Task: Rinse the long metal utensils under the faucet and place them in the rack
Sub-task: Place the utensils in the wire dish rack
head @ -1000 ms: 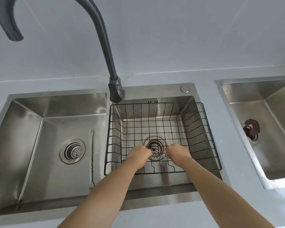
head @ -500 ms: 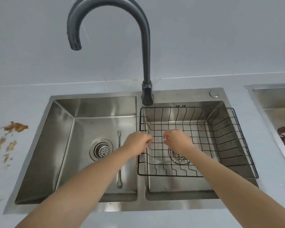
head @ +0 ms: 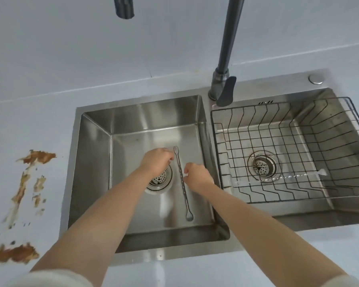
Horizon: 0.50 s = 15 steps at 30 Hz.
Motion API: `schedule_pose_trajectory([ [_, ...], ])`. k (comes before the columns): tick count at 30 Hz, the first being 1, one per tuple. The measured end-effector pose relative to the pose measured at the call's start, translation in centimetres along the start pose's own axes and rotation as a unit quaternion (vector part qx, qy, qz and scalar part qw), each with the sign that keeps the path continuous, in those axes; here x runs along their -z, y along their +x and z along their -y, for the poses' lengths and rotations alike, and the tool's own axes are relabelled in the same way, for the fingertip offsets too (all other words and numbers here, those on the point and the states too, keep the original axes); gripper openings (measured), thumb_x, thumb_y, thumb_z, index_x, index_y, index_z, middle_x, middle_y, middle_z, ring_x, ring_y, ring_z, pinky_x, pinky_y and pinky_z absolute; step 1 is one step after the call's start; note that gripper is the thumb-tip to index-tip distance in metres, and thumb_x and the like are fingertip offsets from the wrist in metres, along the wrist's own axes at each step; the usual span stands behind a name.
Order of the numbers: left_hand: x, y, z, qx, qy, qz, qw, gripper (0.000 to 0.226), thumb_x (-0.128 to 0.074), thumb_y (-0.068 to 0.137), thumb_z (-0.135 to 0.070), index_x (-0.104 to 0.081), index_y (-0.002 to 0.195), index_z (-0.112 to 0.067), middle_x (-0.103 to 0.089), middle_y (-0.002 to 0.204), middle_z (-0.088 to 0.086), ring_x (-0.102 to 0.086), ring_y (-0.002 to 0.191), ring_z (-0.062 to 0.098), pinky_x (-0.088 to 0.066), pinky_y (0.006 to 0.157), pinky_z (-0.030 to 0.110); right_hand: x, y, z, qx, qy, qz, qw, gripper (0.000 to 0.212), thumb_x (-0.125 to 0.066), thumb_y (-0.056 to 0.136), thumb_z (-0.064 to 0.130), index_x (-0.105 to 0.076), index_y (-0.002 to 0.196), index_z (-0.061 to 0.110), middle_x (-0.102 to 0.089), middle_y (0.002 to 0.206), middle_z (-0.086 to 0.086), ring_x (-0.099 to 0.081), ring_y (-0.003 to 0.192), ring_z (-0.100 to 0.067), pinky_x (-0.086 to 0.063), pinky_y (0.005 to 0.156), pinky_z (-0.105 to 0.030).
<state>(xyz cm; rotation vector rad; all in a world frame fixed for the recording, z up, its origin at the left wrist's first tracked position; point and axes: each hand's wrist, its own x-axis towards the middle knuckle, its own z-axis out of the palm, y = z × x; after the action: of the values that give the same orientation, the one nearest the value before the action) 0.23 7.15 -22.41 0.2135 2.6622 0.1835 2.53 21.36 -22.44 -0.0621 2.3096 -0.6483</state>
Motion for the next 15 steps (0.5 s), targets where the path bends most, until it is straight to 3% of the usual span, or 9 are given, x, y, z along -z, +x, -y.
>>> schedule_pose_trajectory([
  [3, -1.7, 1.3, 1.0, -0.051, 0.050, 0.036, 0.997, 0.029, -0.046, 0.090, -0.005, -0.061, 0.113, -0.013, -0.060, 0.122, 0.006, -0.055, 0.114, 0.026, -0.046, 0.087, 0.034, -2.1, 1.1, -0.7, -0.046, 0.016, 0.005, 0.999, 0.025, -0.046, 0.090, 0.004, -0.055, 0.113, 0.006, -0.059, 0.115, -0.016, -0.059, 0.101, -0.032, -0.049, 0.081, -0.032],
  [8, -4.0, 3.5, 1.8, -0.120, 0.141, 0.078, 0.980, 0.033, -0.045, 0.087, 0.001, -0.057, 0.116, -0.009, -0.058, 0.116, 0.012, -0.051, 0.115, 0.029, -0.047, 0.085, 0.037, -4.6, 2.7, -1.2, -0.096, 0.003, 0.007, 0.995, 0.023, -0.045, 0.090, 0.006, -0.056, 0.110, 0.005, -0.060, 0.118, -0.014, -0.058, 0.106, -0.031, -0.041, 0.073, -0.028],
  [15, -6.8, 5.9, 1.6, -0.164, 0.162, 0.097, 0.968, 0.037, -0.044, 0.088, -0.002, -0.052, 0.123, -0.011, -0.055, 0.120, 0.013, -0.051, 0.113, 0.031, -0.048, 0.086, 0.040, -7.3, 3.5, -1.2, -0.121, -0.017, -0.004, 0.993, 0.024, -0.049, 0.089, 0.005, -0.058, 0.111, 0.005, -0.061, 0.118, -0.012, -0.059, 0.109, -0.029, -0.048, 0.083, -0.031],
])
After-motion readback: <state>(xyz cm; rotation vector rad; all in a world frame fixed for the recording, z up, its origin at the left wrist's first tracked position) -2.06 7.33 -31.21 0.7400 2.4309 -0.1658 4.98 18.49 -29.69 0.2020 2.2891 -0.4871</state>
